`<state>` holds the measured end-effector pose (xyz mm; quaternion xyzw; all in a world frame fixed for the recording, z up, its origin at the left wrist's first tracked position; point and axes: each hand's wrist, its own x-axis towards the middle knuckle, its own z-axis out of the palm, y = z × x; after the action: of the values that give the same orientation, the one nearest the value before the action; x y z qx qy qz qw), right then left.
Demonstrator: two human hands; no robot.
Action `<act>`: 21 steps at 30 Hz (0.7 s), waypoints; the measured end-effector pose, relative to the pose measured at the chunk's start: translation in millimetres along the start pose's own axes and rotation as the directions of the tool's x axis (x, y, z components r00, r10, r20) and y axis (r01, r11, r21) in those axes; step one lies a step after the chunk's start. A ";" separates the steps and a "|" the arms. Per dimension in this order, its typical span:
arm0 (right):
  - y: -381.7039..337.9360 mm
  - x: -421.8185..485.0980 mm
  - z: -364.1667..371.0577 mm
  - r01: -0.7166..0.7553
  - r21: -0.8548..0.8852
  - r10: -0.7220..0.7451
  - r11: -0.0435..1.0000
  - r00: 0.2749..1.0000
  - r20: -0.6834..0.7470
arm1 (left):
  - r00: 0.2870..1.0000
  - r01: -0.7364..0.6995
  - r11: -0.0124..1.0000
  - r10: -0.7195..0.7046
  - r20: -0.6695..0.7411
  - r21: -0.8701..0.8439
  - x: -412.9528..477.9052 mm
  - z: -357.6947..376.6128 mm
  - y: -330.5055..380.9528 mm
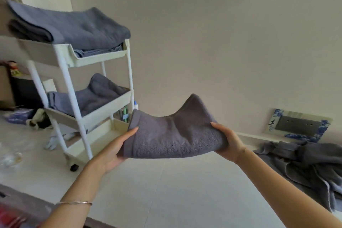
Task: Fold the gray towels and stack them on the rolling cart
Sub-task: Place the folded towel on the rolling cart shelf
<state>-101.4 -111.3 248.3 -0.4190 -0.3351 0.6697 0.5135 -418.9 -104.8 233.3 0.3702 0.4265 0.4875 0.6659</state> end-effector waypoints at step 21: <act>-40.6 235.9 159.9 0.056 -0.186 0.077 0.981 0.767 0.637 | 0.789 -0.585 0.808 0.546 -0.283 -0.072 36.2 -30.1 89.9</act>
<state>-258.3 124.3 300.7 -0.2151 -0.5514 0.7393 0.3212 -471.1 -45.1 296.6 0.3637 0.3366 0.7388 0.4567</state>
